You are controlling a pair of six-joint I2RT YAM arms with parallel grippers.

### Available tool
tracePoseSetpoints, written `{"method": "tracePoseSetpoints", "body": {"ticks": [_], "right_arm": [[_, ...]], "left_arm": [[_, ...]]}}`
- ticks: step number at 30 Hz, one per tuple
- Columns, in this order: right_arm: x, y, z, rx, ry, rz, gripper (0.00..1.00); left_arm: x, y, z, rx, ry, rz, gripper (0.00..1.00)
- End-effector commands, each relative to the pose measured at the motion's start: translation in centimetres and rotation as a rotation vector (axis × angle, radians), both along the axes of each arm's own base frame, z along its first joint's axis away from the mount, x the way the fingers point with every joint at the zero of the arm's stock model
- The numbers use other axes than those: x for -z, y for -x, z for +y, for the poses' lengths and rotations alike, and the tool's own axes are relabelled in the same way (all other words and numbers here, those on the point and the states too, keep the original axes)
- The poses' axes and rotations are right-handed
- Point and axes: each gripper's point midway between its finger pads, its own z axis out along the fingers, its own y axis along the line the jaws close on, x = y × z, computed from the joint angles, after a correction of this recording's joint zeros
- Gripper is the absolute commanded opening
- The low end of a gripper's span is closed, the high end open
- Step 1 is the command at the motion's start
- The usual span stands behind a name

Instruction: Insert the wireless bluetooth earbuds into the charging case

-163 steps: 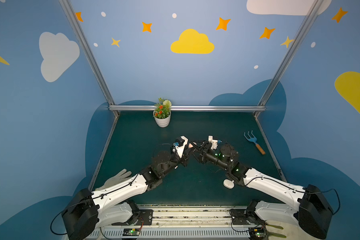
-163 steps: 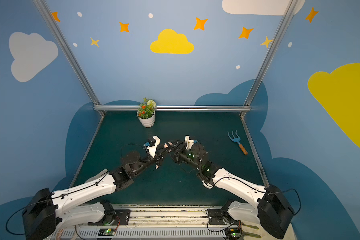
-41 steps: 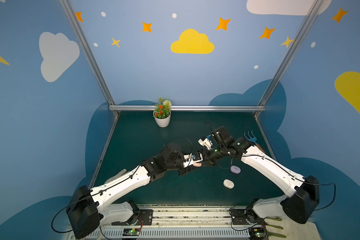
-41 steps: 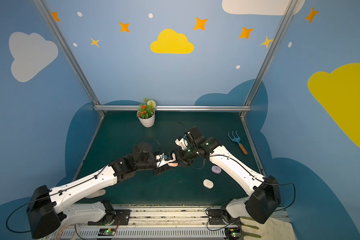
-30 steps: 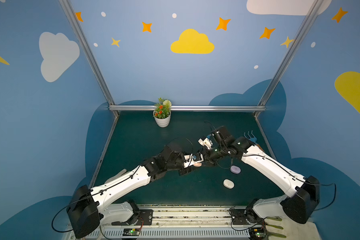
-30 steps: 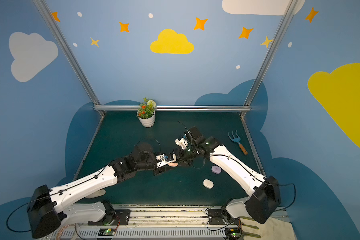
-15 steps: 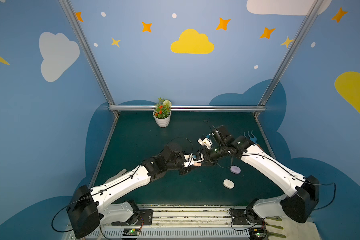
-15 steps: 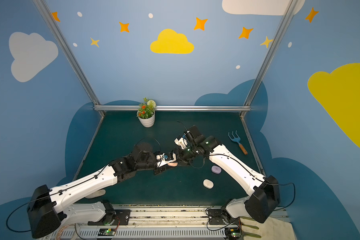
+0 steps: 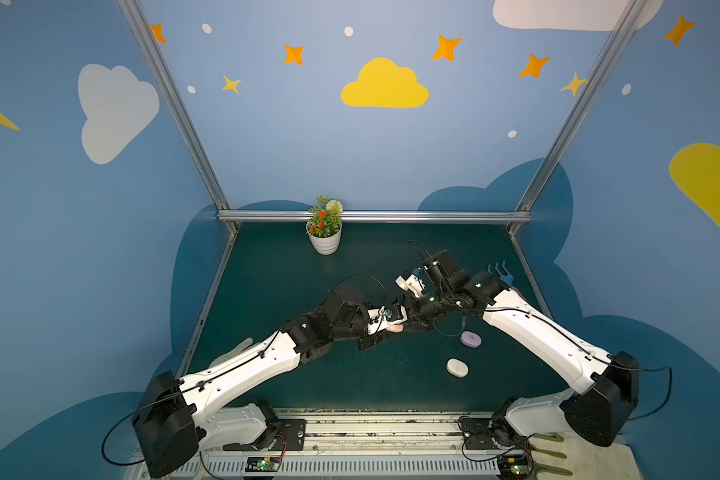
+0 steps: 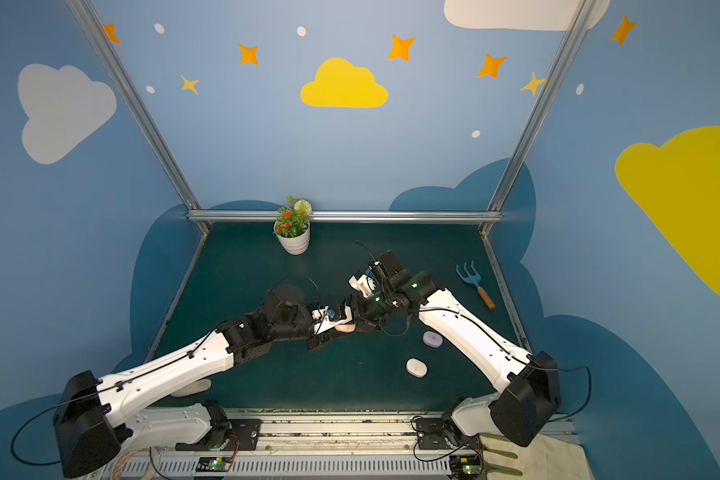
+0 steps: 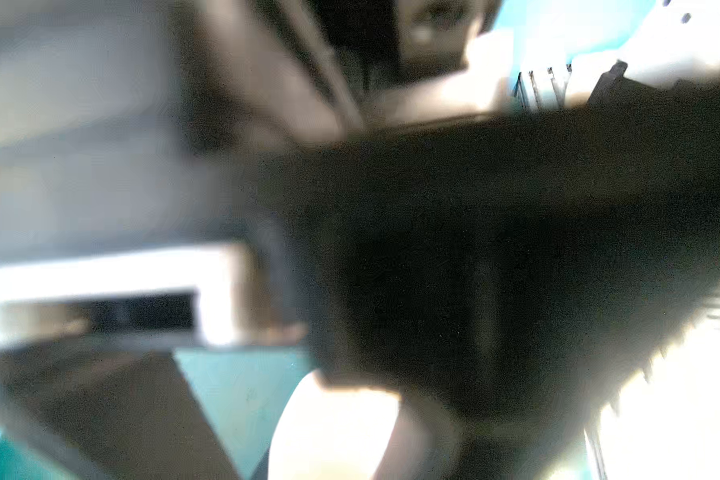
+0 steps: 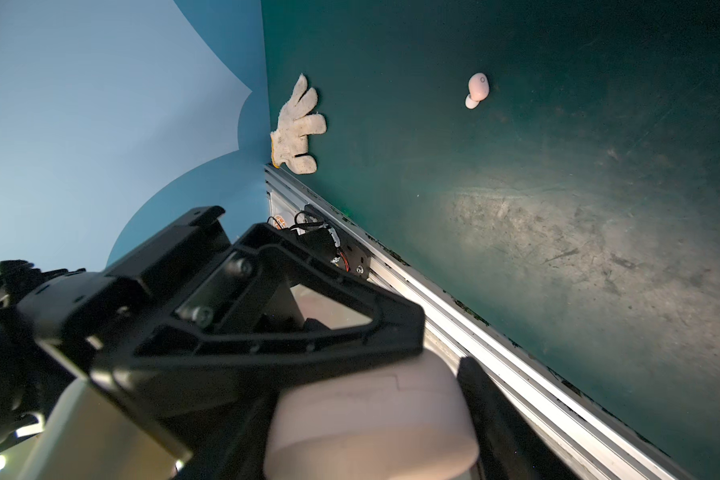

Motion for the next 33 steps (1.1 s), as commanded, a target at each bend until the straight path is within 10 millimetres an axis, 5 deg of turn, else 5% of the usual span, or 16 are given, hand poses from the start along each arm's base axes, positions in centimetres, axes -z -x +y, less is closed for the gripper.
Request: {"method": "tracePoseSetpoints", "body": {"ticks": [1,19,25,33], "right_arm": [[-2.6,-0.4,0.1,0.021,-0.081,-0.066,0.70],[-0.7,-0.9,-5.9,0.182,-0.032,-0.097,0.81],[-0.9,-0.6,-8.9,0.154,0.043,-0.331,0.83],[-4.6,2.4,-8.1,-0.055,-0.084,-0.710,0.83]], "left_arm": [[0.6,0.8,0.1,0.008,-0.018,0.028,0.28],[-0.8,2.2,-0.2,0.015,0.099,0.149,0.23],[-2.4,4.1,-1.3,0.105,0.261,0.313,0.23],[-3.3,5.3,-2.4,0.200,0.320,0.429,0.22]]}}
